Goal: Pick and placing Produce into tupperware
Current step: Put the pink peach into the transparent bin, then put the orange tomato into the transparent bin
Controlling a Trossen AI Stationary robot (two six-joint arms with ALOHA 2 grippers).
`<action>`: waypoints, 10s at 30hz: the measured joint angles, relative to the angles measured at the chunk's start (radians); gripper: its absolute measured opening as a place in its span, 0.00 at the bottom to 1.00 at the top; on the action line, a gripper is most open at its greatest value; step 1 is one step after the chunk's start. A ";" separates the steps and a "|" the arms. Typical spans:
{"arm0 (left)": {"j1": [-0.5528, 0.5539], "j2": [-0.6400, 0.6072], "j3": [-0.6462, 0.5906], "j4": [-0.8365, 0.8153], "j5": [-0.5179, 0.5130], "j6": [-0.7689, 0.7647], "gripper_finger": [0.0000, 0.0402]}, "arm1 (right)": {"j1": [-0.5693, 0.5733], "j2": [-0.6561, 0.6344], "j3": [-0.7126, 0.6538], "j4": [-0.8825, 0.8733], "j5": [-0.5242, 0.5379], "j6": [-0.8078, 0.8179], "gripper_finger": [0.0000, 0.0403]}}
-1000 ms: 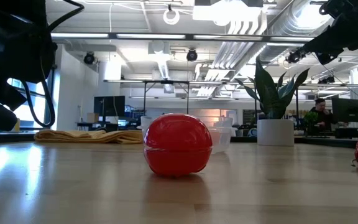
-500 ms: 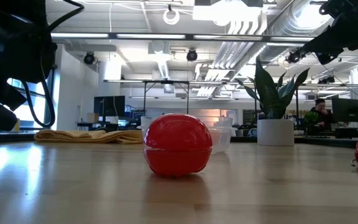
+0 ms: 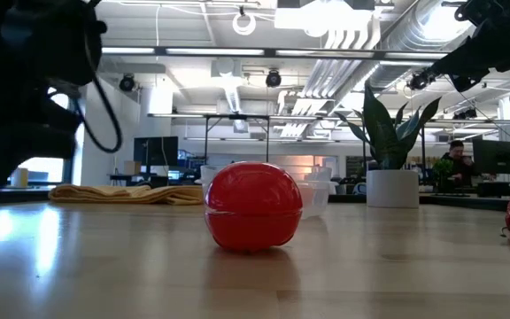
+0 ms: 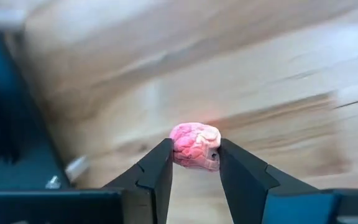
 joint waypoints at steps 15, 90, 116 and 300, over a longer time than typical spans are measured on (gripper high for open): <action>0.256 0.000 0.161 0.098 -0.171 0.465 0.28 | 0.000 0.000 0.000 0.000 0.000 0.000 0.00; 0.434 0.485 0.780 0.113 -0.065 1.034 0.28 | 0.000 0.000 0.000 -0.001 0.000 0.000 0.00; 0.435 0.507 0.780 0.113 -0.074 1.076 0.50 | 0.000 0.000 0.000 -0.001 0.000 0.000 0.00; -0.037 0.639 0.779 0.545 0.055 1.720 0.74 | 0.000 0.027 0.000 -0.001 0.000 0.008 0.00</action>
